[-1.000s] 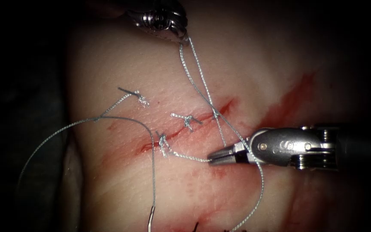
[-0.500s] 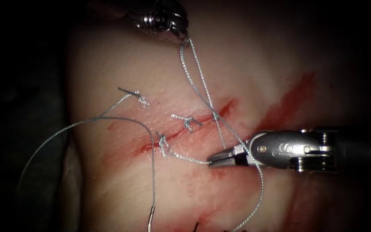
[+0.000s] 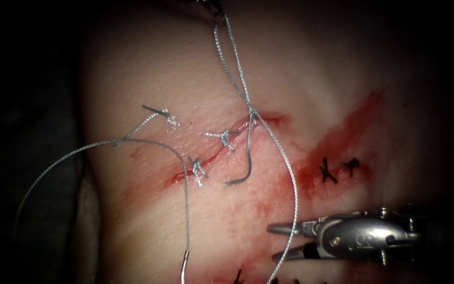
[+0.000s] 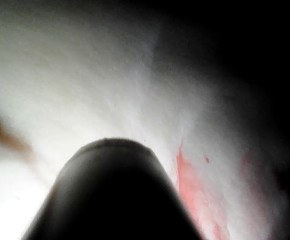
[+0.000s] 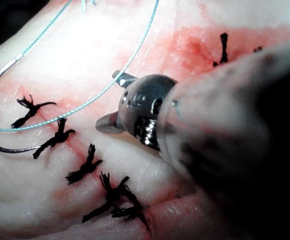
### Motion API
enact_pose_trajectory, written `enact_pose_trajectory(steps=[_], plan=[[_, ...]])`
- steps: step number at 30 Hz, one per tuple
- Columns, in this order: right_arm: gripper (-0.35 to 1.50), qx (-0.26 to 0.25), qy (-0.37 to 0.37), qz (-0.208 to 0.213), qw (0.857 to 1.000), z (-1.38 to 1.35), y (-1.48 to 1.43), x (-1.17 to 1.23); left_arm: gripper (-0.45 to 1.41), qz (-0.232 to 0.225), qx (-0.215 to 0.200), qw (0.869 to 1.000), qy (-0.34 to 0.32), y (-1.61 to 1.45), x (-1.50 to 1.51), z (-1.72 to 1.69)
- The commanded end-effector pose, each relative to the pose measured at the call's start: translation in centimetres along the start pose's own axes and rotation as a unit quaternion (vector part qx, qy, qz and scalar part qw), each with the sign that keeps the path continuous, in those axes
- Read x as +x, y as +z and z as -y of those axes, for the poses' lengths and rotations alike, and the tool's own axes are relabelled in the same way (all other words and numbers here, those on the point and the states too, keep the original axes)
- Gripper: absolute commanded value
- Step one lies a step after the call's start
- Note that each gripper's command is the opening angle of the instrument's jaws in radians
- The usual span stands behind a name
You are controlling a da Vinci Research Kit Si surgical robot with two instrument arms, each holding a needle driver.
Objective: Wound Closure
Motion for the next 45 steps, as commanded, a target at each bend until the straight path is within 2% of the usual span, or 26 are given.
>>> enact_pose_trajectory(steps=[1,6,9,12,16,19,21,25,29,31,32,35,40,42,44,45], plan=[[1.25,-0.014,-0.007,0.003,1.0,-0.06,0.09,0.03,-0.45,0.014,-0.02,1.0,0.0,0.04,0.0,-0.07],[1.3,-0.052,0.003,0.011,0.999,-0.09,0.0,0.04,-0.45,0.052,-0.078,0.996,-0.002,0.03,-0.29,-0.26],[1.29,-0.058,0.022,-0.02,0.998,-0.13,-0.11,0.09,-0.45,0.092,-0.126,0.988,0.01,0.04,-0.52,-0.36],[1.27,-0.07,0.029,-0.03,0.997,-0.19,-0.26,0.14,-0.45,0.127,-0.166,0.978,0.02,0.03,-0.78,-0.43],[1.18,-0.076,0.039,-0.03,0.996,-0.28,-0.46,0.17,-0.45,0.149,-0.198,0.968,0.043,-0.07,-1.07,-0.49],[1.1,-0.075,0.048,-0.032,0.995,-0.35,-0.64,0.19,-0.45,0.159,-0.237,0.957,0.044,-0.2,-1.27,-0.49],[1.12,-0.076,0.053,-0.033,0.995,-0.41,-0.74,0.21,-0.45,0.158,-0.256,0.953,0.043,-0.29,-1.38,-0.46],[1.12,-0.069,0.058,-0.039,0.995,-0.47,-1.07,0.19,-0.45,0.154,-0.284,0.945,0.047,-0.39,-1.38,-0.38],[1.18,-0.068,0.097,-0.041,0.992,-0.38,-1.32,0.1,-0.45,0.158,-0.298,0.94,0.047,-0.41,-1.37,-0.31],[1.0,-0.064,0.104,-0.043,0.992,-0.33,-1.47,0.04,-0.45,0.159,-0.299,0.94,0.048,-0.42,-1.38,-0.29],[0.98,-0.066,0.106,-0.044,0.991,-0.33,-1.53,0.03,-0.45,0.159,-0.302,0.939,0.049,-0.43,-1.39,-0.28],[1.08,-0.084,0.124,-0.037,0.988,-0.49,-1.69,0.04,-0.45,0.159,-0.312,0.936,0.046,-0.45,-1.41,-0.27],[1.07,-0.112,0.118,-0.022,0.986,-0.93,-1.98,0.14,-0.45,0.164,-0.326,0.93,0.043,-0.51,-1.37,-0.26],[0.88,-0.122,0.122,-0.015,0.985,-1.09,-2.04,0.2,-0.45,0.162,-0.329,0.929,0.042,-0.53,-1.37,-0.26],[0.85,-0.148,0.128,-0.003,0.981,-1.34,-1.96,0.27,-0.45,0.157,-0.33,0.93,0.038,-0.5,-1.36,-0.26],[0.85,-0.148,0.128,-0.003,0.981,-1.34,-1.96,0.27,-0.45,0.157,-0.33,0.93,0.038,-0.5,-1.36,-0.26]])
